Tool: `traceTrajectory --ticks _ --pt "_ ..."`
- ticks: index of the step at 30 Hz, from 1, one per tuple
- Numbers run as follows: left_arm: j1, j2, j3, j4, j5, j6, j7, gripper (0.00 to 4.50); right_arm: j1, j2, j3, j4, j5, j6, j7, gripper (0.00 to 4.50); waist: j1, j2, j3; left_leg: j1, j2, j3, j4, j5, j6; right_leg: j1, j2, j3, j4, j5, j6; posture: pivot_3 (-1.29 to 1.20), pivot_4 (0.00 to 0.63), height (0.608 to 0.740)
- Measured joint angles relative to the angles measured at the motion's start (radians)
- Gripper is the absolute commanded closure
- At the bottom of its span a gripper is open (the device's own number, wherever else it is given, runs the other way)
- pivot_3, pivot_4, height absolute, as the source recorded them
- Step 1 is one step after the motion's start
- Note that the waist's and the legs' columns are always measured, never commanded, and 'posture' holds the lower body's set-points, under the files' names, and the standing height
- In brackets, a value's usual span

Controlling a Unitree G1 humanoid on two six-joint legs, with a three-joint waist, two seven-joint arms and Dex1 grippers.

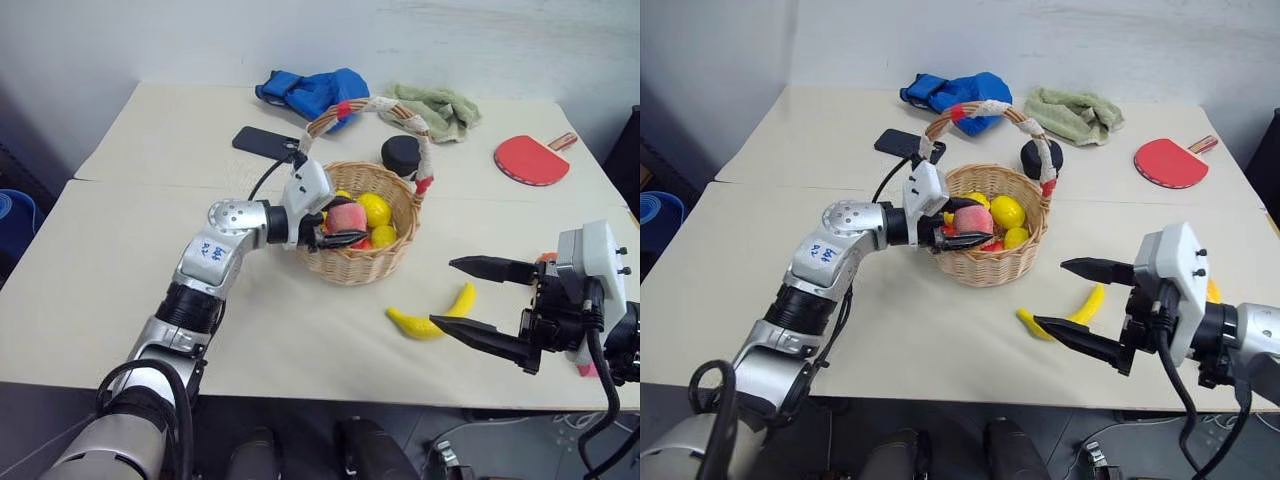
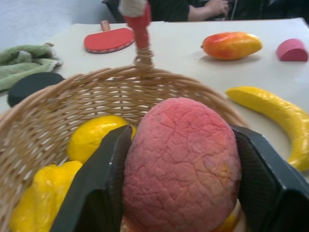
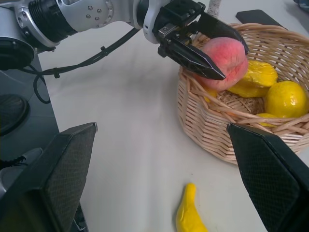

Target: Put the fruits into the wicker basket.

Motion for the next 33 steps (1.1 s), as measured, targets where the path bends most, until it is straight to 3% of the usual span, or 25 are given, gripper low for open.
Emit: traceTrajectory --ticks 2,7,12,16,20,26,33 --pt "-0.001 -0.002 0.015 0.003 -0.002 -0.005 -0.001 0.02 0.000 0.004 0.001 0.000 -0.009 -0.001 -0.001 0.00 0.000 0.000 0.000 0.000 0.000 0.000 0.000 0.000 0.000 0.000 0.000 0.000 0.000 0.000 0.000 0.00 0.150 0.740" --pt "0.047 0.041 0.140 -0.100 -0.149 0.081 -0.065 0.02 0.023 0.009 0.016 0.006 -0.129 -0.022 -0.011 0.00 -0.004 0.000 0.000 0.000 0.001 0.000 0.000 0.000 -0.001 -0.001 0.000 0.000 0.001 0.000 0.000 0.00 0.150 0.740" --pt "0.123 0.211 0.248 -0.276 -0.372 0.264 -0.238 0.02 0.101 -0.046 0.083 0.074 -0.346 -0.094 0.096 0.00 -0.002 0.002 0.001 0.001 0.001 0.000 0.000 0.001 -0.003 0.000 0.000 -0.001 0.003 0.000 0.000 0.00 0.150 0.740" --pt "0.204 0.349 0.180 -0.339 -0.352 0.230 -0.415 0.02 0.075 -0.120 0.178 0.199 -0.523 -0.216 0.217 0.00 -0.003 0.002 0.001 0.003 -0.001 0.000 0.002 0.001 -0.001 0.002 -0.001 0.000 0.002 0.000 0.000 0.00 0.150 0.740" --pt "0.223 0.385 0.095 -0.340 -0.269 0.114 -0.515 0.02 -0.079 -0.192 0.377 0.386 -0.687 -0.354 0.354 0.00 -0.002 0.003 0.002 0.003 -0.001 0.001 0.002 0.000 0.003 0.001 -0.002 0.000 0.002 0.000 -0.001 0.00 0.150 0.740" --pt "0.195 0.348 0.080 -0.337 -0.258 0.080 -0.528 0.02 -0.399 -0.137 0.675 0.613 -0.860 -0.433 0.511 0.00 -0.005 0.006 0.005 0.002 0.000 0.001 0.001 0.000 0.002 -0.001 -0.001 0.000 0.002 -0.001 -0.003 0.00 0.150 0.740" --pt "0.186 0.337 0.084 -0.340 -0.258 0.081 -0.504 0.02 -0.515 -0.074 0.860 0.808 -1.019 -0.515 0.648 0.00 -0.004 0.007 0.005 0.000 0.000 0.002 0.003 -0.001 0.001 -0.004 -0.001 0.000 0.005 -0.001 -0.003 0.00 0.150 0.740"
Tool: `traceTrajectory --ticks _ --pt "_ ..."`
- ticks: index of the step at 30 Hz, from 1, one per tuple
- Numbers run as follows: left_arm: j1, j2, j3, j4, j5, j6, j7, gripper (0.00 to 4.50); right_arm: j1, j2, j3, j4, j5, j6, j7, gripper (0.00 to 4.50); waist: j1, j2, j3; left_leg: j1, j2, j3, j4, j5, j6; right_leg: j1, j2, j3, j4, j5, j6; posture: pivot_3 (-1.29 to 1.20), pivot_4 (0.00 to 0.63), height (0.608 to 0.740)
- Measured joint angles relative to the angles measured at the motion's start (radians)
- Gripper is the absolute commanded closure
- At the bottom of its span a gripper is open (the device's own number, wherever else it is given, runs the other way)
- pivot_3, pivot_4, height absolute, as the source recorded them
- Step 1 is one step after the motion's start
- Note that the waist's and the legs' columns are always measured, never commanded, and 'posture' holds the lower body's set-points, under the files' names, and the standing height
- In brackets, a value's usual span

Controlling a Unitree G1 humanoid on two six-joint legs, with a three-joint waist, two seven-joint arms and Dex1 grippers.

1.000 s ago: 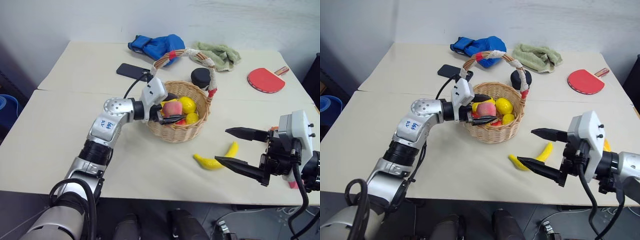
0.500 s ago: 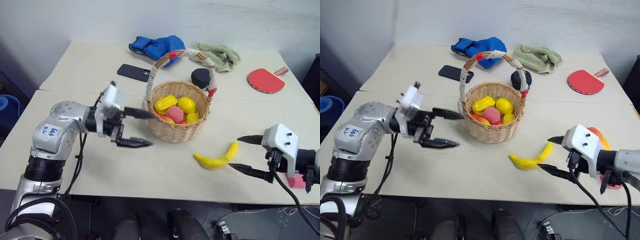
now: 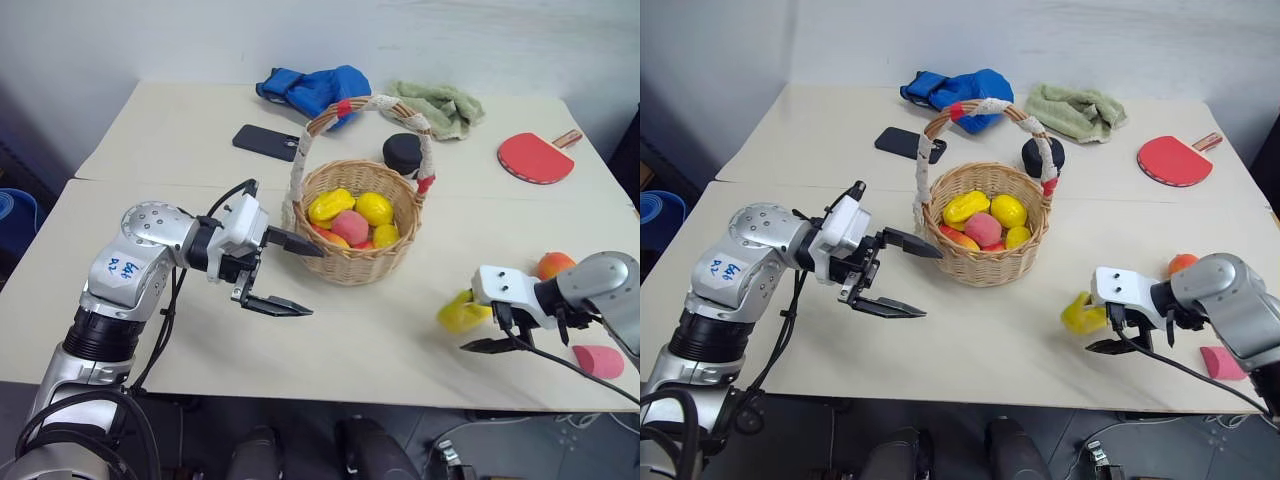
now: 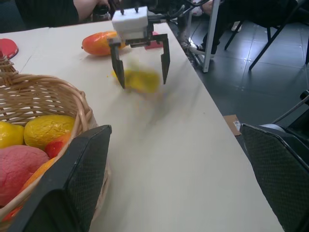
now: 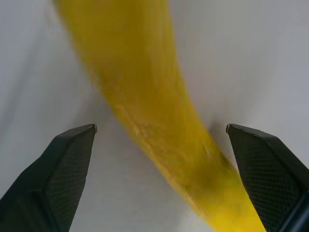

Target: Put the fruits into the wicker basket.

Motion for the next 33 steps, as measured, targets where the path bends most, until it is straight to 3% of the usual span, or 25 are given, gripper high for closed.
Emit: traceTrajectory --ticks 3,10,12,19,23,26,30,33 --pt "-0.003 -0.003 0.002 0.000 0.000 0.000 0.013 0.00 -0.049 0.074 0.008 0.086 -0.039 -0.043 -0.015 0.62 -0.008 0.000 0.000 0.001 0.000 0.001 0.004 0.000 0.000 0.001 0.000 0.001 0.003 0.000 0.000 0.00 0.150 0.740" --pt "-0.004 -0.003 0.003 -0.001 -0.001 0.010 0.024 0.00 -0.037 0.091 -0.014 0.095 -0.037 -0.046 0.001 3.02 -0.008 0.000 0.000 0.003 0.000 0.000 0.005 0.000 0.000 0.005 0.000 -0.001 0.003 0.000 0.000 0.00 0.150 0.740" --pt "-0.005 -0.003 0.004 -0.001 -0.001 0.013 0.030 0.00 -0.013 0.091 -0.037 0.085 -0.019 -0.032 0.003 3.53 -0.006 0.000 0.000 0.003 0.000 0.000 0.004 0.000 0.000 0.004 0.000 -0.001 0.003 0.000 0.000 0.00 0.150 0.740" --pt "-0.018 -0.006 0.057 0.005 -0.025 0.062 0.083 0.00 0.054 0.135 -0.183 -0.109 0.187 0.174 -0.020 3.59 -0.010 0.000 0.000 0.003 0.001 -0.001 0.005 0.000 0.000 0.004 0.000 -0.001 0.005 0.000 0.000 0.00 0.150 0.740" --pt "-0.038 -0.007 0.143 0.001 -0.097 0.145 0.146 0.00 -0.146 0.260 -0.328 -0.304 0.519 0.526 -0.194 3.59 -0.028 0.002 0.002 0.004 0.001 -0.003 0.005 0.000 -0.002 0.004 0.000 -0.004 0.009 0.000 0.000 0.00 0.150 0.740" --pt "-0.039 -0.003 0.178 -0.002 -0.117 0.168 0.174 0.00 -0.294 0.350 -0.377 -0.342 0.672 0.719 -0.339 3.59 -0.026 0.002 0.002 0.004 0.002 -0.006 0.004 0.000 -0.003 0.003 0.000 -0.006 0.010 0.000 0.000 0.00 0.150 0.740" --pt "-0.042 -0.002 0.188 -0.002 -0.116 0.166 0.191 0.00 -0.497 0.562 -0.346 -0.193 0.677 0.899 -0.601 3.59 -0.029 0.002 0.001 -0.002 0.001 -0.002 0.006 0.000 -0.003 -0.005 -0.001 -0.003 0.014 0.000 0.000 0.00 0.150 0.740" --pt "-0.046 -0.003 0.189 -0.003 -0.116 0.160 0.200 0.00 -0.589 0.632 -0.291 -0.030 0.585 0.907 -0.706 3.59 -0.026 0.002 0.001 -0.014 0.001 -0.002 0.010 0.001 -0.004 -0.019 -0.001 -0.004 0.022 0.000 0.000 0.00 0.150 0.740"
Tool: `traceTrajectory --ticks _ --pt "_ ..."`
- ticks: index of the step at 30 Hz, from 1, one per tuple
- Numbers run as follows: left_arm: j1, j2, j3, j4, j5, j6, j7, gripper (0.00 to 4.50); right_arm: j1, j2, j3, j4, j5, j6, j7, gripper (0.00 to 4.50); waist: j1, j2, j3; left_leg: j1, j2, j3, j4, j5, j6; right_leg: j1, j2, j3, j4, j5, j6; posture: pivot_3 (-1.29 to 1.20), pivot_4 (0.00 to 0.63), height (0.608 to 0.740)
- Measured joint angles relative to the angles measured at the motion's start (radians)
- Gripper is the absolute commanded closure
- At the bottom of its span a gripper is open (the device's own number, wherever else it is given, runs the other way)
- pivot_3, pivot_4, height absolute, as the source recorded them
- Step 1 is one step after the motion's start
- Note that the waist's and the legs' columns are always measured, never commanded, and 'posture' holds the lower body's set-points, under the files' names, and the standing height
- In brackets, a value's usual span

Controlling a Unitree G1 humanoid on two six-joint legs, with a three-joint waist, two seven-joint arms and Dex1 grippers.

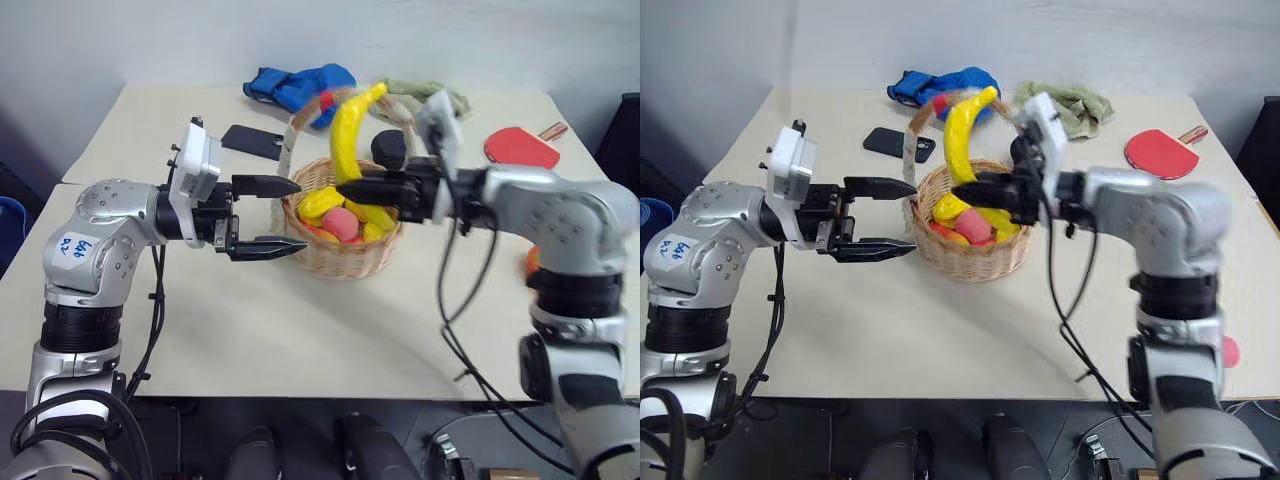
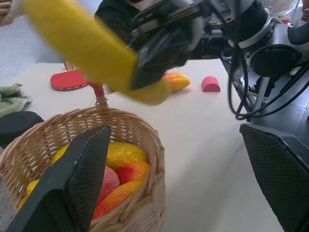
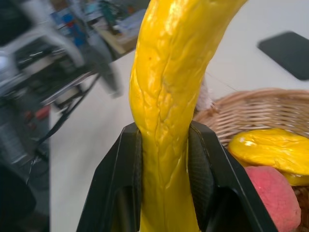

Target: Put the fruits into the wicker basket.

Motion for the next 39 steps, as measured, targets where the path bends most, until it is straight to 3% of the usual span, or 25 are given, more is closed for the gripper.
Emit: traceTrajectory --ticks 5,11,12,17,21,27,32,34,39 --pt "0.000 0.000 0.001 0.001 0.001 -0.005 0.016 0.00 -0.041 0.047 0.101 0.211 -0.148 -0.094 -0.018 3.59 -0.001 0.000 0.000 -0.017 0.000 0.001 0.004 0.000 -0.001 -0.020 -0.001 -0.001 0.010 0.000 0.001 0.00 0.150 0.740" --pt "0.003 0.000 0.001 -0.007 0.001 -0.014 0.037 0.00 -0.073 0.060 0.148 0.331 -0.265 -0.203 0.013 3.59 -0.006 0.000 0.000 -0.017 0.000 0.001 0.004 0.002 -0.003 -0.023 -0.001 -0.001 0.014 0.000 0.000 0.00 0.150 0.740" --pt "0.005 0.000 0.001 -0.007 0.001 -0.017 0.040 0.00 -0.074 0.061 0.148 0.340 -0.274 -0.213 0.020 2.87 -0.007 0.000 0.000 -0.017 0.000 0.001 0.004 0.002 -0.003 -0.023 -0.001 -0.001 0.015 0.000 0.000 0.00 0.150 0.740" --pt "0.016 0.000 0.001 -0.010 0.001 -0.022 0.048 0.00 -0.075 0.064 0.141 0.339 -0.282 -0.205 0.064 1.29 -0.007 0.000 0.000 -0.017 -0.001 0.002 0.004 0.004 -0.003 -0.023 -0.001 -0.001 0.015 0.000 0.000 0.00 0.150 0.740" --pt "0.015 -0.007 -0.003 -0.011 0.001 -0.023 0.046 0.00 -0.074 0.025 0.052 0.191 -0.197 -0.102 0.081 0.02 -0.001 0.000 0.000 -0.018 0.000 0.001 0.003 0.004 -0.003 -0.024 -0.001 -0.002 0.016 0.000 0.000 0.00 0.150 0.740" --pt "-0.005 -0.043 -0.032 0.002 0.002 -0.034 0.028 0.00 -0.016 -0.117 -0.178 -0.116 0.014 0.131 0.080 0.02 0.007 0.000 0.000 -0.018 -0.001 0.000 0.003 0.004 -0.002 -0.022 -0.002 -0.002 0.013 0.000 0.000 0.00 0.150 0.740" --pt "-0.039 -0.095 -0.070 0.034 0.003 -0.050 0.005 0.00 0.221 -0.264 -0.432 -0.359 0.166 0.353 0.060 0.02 0.011 0.000 0.000 -0.018 -0.002 0.000 0.003 0.004 -0.001 -0.021 -0.001 -0.002 0.011 0.000 0.000 0.00 0.150 0.740" --pt "-0.048 -0.115 -0.079 0.046 0.005 -0.053 -0.001 0.00 0.354 -0.337 -0.517 -0.440 0.160 0.368 0.035 0.02 0.014 0.000 0.000 -0.018 -0.002 0.001 0.003 0.004 -0.001 -0.020 -0.001 -0.001 0.009 0.000 0.000 0.00 0.150 0.740" --pt "-0.068 -0.152 -0.097 0.048 0.003 -0.053 -0.010 0.00 0.715 -0.474 -0.638 -0.500 -0.029 0.232 -0.047 0.02 0.008 0.000 0.000 -0.016 -0.002 0.002 0.002 0.006 0.000 -0.016 0.002 0.002 0.006 0.000 0.000 0.00 0.150 0.740"
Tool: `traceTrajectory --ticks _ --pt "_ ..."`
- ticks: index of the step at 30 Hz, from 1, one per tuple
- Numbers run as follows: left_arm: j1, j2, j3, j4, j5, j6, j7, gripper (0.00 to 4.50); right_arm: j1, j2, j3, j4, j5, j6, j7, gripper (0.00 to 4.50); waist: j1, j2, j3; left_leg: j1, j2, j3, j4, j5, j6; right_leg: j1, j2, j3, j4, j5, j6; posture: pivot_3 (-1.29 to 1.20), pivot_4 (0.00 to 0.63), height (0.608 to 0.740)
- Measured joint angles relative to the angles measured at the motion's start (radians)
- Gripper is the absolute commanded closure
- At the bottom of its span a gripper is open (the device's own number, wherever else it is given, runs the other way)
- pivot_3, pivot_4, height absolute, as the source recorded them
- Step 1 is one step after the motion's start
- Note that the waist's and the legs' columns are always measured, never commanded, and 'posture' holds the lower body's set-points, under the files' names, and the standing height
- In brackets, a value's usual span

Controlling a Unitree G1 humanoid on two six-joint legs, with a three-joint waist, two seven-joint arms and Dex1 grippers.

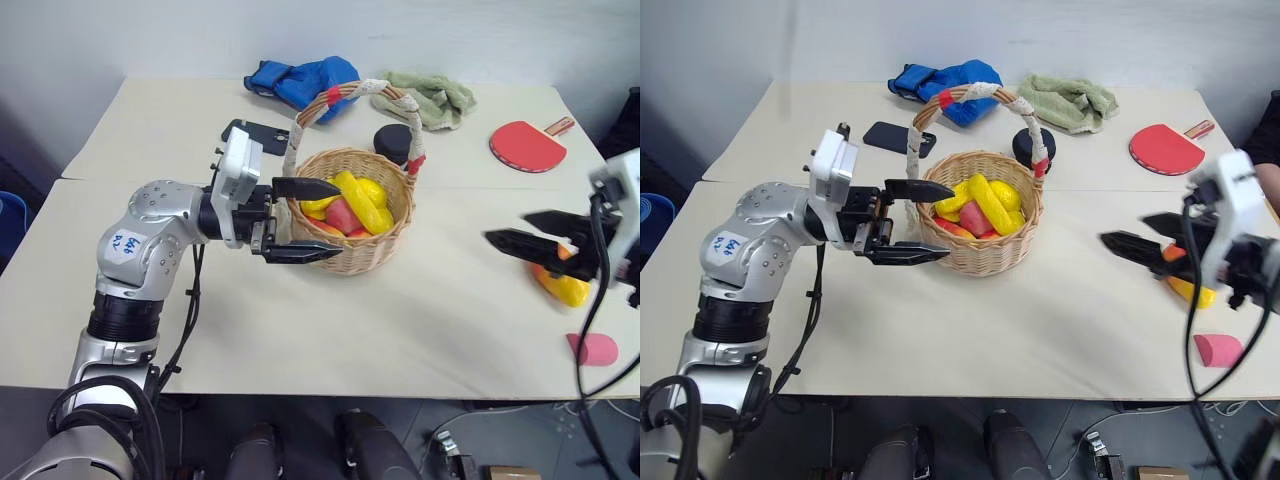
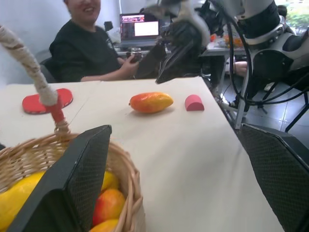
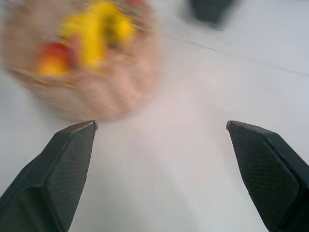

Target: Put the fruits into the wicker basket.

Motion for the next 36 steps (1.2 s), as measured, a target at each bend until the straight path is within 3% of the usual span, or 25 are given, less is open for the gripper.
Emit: traceTrajectory --ticks 4,7,11,17,25,26,30,33,36 --pt "0.008 -0.013 -0.005 -0.040 -0.014 0.015 0.001 0.00 0.247 0.020 -0.120 0.006 -0.121 -0.104 -0.024 0.02 -0.002 0.000 0.000 0.003 0.000 -0.001 -0.001 0.000 -0.001 0.005 0.002 0.001 -0.003 0.000 0.000 0.00 0.150 0.740" --pt "0.024 -0.017 -0.006 -0.062 -0.023 0.028 0.005 0.00 0.328 0.017 -0.088 0.081 -0.219 -0.250 -0.029 0.02 -0.010 0.000 0.000 0.007 0.000 0.001 -0.001 0.000 -0.001 0.008 0.002 0.003 -0.004 0.000 0.000 0.00 0.150 0.740" --pt "0.029 -0.017 -0.011 -0.083 -0.023 0.036 0.019 0.00 0.301 -0.022 0.029 0.236 -0.307 -0.420 -0.018 0.02 -0.010 0.000 0.000 0.016 0.000 0.001 -0.003 0.000 -0.001 0.016 0.003 0.004 -0.005 0.000 0.000 0.00 0.150 0.740" --pt "0.038 -0.005 -0.003 -0.125 -0.031 0.064 0.050 0.00 0.135 -0.026 0.224 0.519 -0.369 -0.601 0.021 0.02 -0.007 0.001 0.000 0.018 0.000 0.001 -0.004 0.000 0.000 0.020 0.003 0.004 -0.008 0.000 0.000 0.00 0.150 0.740" --pt "0.051 0.023 0.010 -0.139 -0.032 0.079 0.079 0.00 -0.107 0.039 0.340 0.885 -0.389 -0.675 0.031 0.02 -0.007 0.001 0.000 0.019 0.000 0.001 -0.003 0.000 0.000 0.021 0.003 0.003 -0.009 0.000 0.000 0.00 0.150 0.740" --pt "0.051 0.027 0.015 -0.139 -0.032 0.079 0.081 0.00 -0.122 0.042 0.347 0.917 -0.389 -0.682 0.037 0.19 -0.007 0.001 0.000 0.019 0.000 0.001 -0.003 0.000 0.000 0.021 0.003 0.003 -0.009 0.000 0.000 0.00 0.150 0.740" --pt "0.051 0.039 0.023 -0.139 -0.032 0.079 0.084 0.00 -0.145 0.043 0.357 0.982 -0.389 -0.709 0.052 1.20 -0.006 0.001 0.000 0.019 0.000 0.001 -0.003 0.000 0.000 0.021 0.003 0.003 -0.009 0.000 0.000 0.00 0.150 0.740" --pt "0.051 0.047 0.028 -0.139 -0.032 0.081 0.093 0.00 -0.135 0.043 0.341 0.952 -0.365 -0.708 0.085 1.30 -0.006 0.001 0.000 0.018 0.001 0.001 -0.003 0.000 0.000 0.021 0.003 0.003 -0.009 0.000 0.000 0.00 0.150 0.740" --pt "0.056 0.068 0.046 -0.137 -0.033 0.094 0.107 0.00 -0.051 0.043 0.292 0.745 -0.243 -0.658 0.196 1.30 -0.008 0.002 0.000 0.019 0.001 0.000 -0.004 -0.001 -0.001 0.021 0.003 0.002 -0.009 0.000 0.000 0.00 0.150 0.740"
